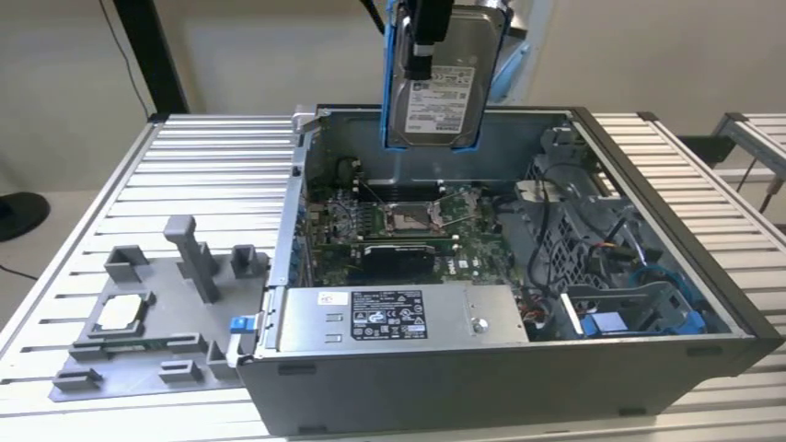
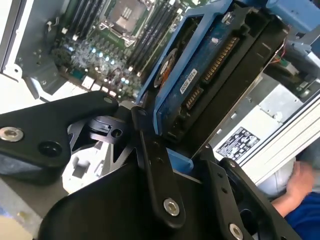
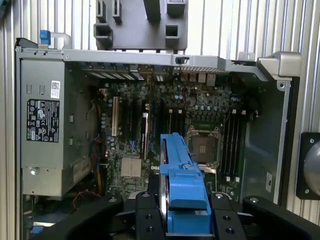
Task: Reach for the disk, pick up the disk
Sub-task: 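Pick up the disk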
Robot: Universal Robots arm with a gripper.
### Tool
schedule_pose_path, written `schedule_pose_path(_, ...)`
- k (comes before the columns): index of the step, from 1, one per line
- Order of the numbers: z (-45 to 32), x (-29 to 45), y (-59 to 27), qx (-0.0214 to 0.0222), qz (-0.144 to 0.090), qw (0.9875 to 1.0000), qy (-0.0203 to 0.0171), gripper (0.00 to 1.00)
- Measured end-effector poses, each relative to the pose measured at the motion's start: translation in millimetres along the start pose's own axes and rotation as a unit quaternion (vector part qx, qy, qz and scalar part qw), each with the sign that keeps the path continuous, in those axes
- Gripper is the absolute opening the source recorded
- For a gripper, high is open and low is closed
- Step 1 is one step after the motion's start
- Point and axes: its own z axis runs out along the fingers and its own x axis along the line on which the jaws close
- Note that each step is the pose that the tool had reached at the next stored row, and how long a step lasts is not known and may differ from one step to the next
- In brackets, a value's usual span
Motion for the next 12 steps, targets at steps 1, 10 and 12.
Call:
schedule_pose_path(1,0.0,0.1,-2.6,0.0,0.0,1.0,-0.0001,0.0)
schedule_pose_path(10,0.0,0.5,-21.4,-0.0001,0.0,1.0,0.0,0.0)
schedule_pose_path(12,0.0,0.6,-23.5,0.0,0.0,1.0,0.0,0.0)
